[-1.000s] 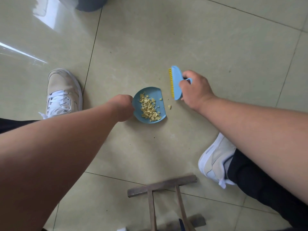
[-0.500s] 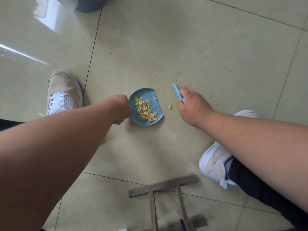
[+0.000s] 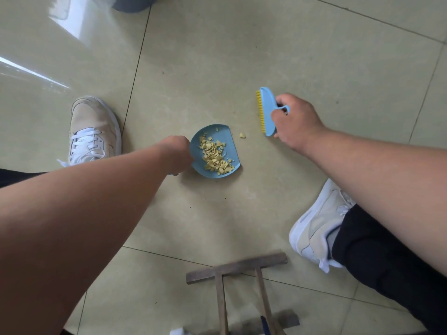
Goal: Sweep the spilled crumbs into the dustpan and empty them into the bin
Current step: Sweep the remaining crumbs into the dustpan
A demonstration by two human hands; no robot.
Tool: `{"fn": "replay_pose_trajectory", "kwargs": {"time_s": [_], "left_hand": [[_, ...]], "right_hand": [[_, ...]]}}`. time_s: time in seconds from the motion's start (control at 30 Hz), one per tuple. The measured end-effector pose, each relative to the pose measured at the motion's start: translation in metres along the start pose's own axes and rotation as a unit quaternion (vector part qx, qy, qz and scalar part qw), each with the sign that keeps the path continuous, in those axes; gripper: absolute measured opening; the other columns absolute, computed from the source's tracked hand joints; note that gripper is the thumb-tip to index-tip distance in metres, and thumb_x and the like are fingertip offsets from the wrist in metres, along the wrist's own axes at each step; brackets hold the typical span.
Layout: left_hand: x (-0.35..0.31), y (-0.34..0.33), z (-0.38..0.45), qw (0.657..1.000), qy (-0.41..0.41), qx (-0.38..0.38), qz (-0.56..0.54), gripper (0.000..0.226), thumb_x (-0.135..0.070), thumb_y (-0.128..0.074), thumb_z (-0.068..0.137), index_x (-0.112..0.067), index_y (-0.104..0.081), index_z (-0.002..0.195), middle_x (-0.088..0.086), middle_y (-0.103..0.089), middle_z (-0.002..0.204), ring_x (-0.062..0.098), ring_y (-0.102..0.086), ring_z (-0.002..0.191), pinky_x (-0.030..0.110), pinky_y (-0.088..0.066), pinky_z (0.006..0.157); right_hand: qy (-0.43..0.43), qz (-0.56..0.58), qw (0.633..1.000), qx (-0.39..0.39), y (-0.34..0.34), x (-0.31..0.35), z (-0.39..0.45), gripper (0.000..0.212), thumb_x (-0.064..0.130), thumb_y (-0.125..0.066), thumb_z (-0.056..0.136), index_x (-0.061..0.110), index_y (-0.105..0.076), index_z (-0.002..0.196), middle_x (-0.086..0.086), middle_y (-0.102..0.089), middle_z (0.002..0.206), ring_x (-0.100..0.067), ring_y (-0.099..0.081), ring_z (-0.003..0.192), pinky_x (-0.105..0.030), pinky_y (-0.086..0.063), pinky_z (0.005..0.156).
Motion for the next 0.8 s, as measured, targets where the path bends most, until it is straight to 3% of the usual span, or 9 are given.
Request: {"fn": "replay_pose_trajectory", "kwargs": {"time_s": [0.07,0.13,0.2,0.3,0.5,0.63,0.8], "left_hand": [[0.001,0.002,0.0,1.0,-0.007,-0.017,0.004,0.022,-0.01,-0.056,0.096,-0.002,-0.076,0.103,0.017,-0.082,0.093,0.034,-0.081,0.087,0.046,-0.068,0.081],[0.003,0.005,0.0,0.999,-0.007,-0.032,-0.003,0.021,-0.016,-0.058,0.098,-0.005,-0.074,0.105,0.016,-0.081,0.098,0.035,-0.08,0.091,0.045,-0.067,0.084],[0.005,0.004,0.0,1.0,-0.002,-0.023,-0.016,0.021,-0.012,-0.057,0.096,-0.004,-0.072,0.107,0.019,-0.081,0.097,0.037,-0.08,0.091,0.046,-0.067,0.082],[0.007,0.005,0.0,0.999,0.011,-0.01,-0.042,0.021,-0.011,-0.052,0.095,-0.003,-0.071,0.099,0.021,-0.081,0.086,0.035,-0.08,0.073,0.037,-0.064,0.061],[-0.003,0.002,-0.006,0.997,0.016,0.008,-0.072,0.022,-0.003,-0.048,0.093,0.002,-0.069,0.085,0.018,-0.077,0.074,0.021,-0.058,0.032,0.026,-0.05,0.042],[-0.007,0.0,-0.008,0.997,0.018,0.01,-0.077,0.023,-0.004,-0.049,0.094,0.001,-0.069,0.085,0.016,-0.078,0.076,0.024,-0.062,0.039,0.027,-0.052,0.045],[-0.006,0.003,-0.01,0.996,0.017,0.008,-0.09,0.026,-0.002,-0.048,0.095,0.005,-0.072,0.093,0.024,-0.08,0.086,0.031,-0.065,0.053,0.031,-0.053,0.052]], "right_hand": [[-0.001,-0.021,1.0,-0.007,0.005,-0.009,0.0,0.025,0.025,-0.045,0.086,0.013,-0.062,0.099,-0.011,-0.067,0.083,-0.034,-0.069,0.075,-0.044,-0.059,0.068],[0.003,-0.054,0.998,-0.016,0.006,-0.017,0.0,0.022,0.021,-0.045,0.092,0.01,-0.061,0.102,-0.006,-0.063,0.08,-0.026,-0.059,0.066,-0.03,-0.048,0.059],[0.013,-0.077,0.997,-0.024,0.005,-0.02,0.0,0.022,0.02,-0.045,0.094,0.007,-0.06,0.103,-0.009,-0.064,0.084,-0.026,-0.053,0.068,-0.03,-0.046,0.058],[0.046,-0.099,0.994,0.0,-0.006,-0.013,-0.002,0.022,0.022,-0.046,0.094,0.009,-0.06,0.104,-0.012,-0.067,0.09,-0.035,-0.06,0.082,-0.04,-0.052,0.072],[0.126,-0.146,0.977,0.091,-0.058,0.005,-0.024,0.021,0.019,-0.049,0.096,0.009,-0.058,0.112,-0.007,-0.056,0.097,-0.029,-0.05,0.085,-0.033,-0.035,0.071],[0.175,-0.127,0.965,0.147,-0.083,0.02,-0.042,0.019,0.021,-0.048,0.096,0.011,-0.059,0.108,-0.007,-0.061,0.095,-0.032,-0.057,0.087,-0.037,-0.044,0.07],[0.147,-0.078,0.984,0.071,-0.058,0.027,-0.032,0.017,0.022,-0.048,0.093,0.012,-0.06,0.099,-0.008,-0.066,0.086,-0.033,-0.06,0.08,-0.039,-0.051,0.069]]}}
Point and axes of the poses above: each hand's wrist, its own z-axis towards the middle knuckle, its own y-axis out of the back of the hand, x = y × z, the point moved 5 cm from there along z, towards the middle knuckle
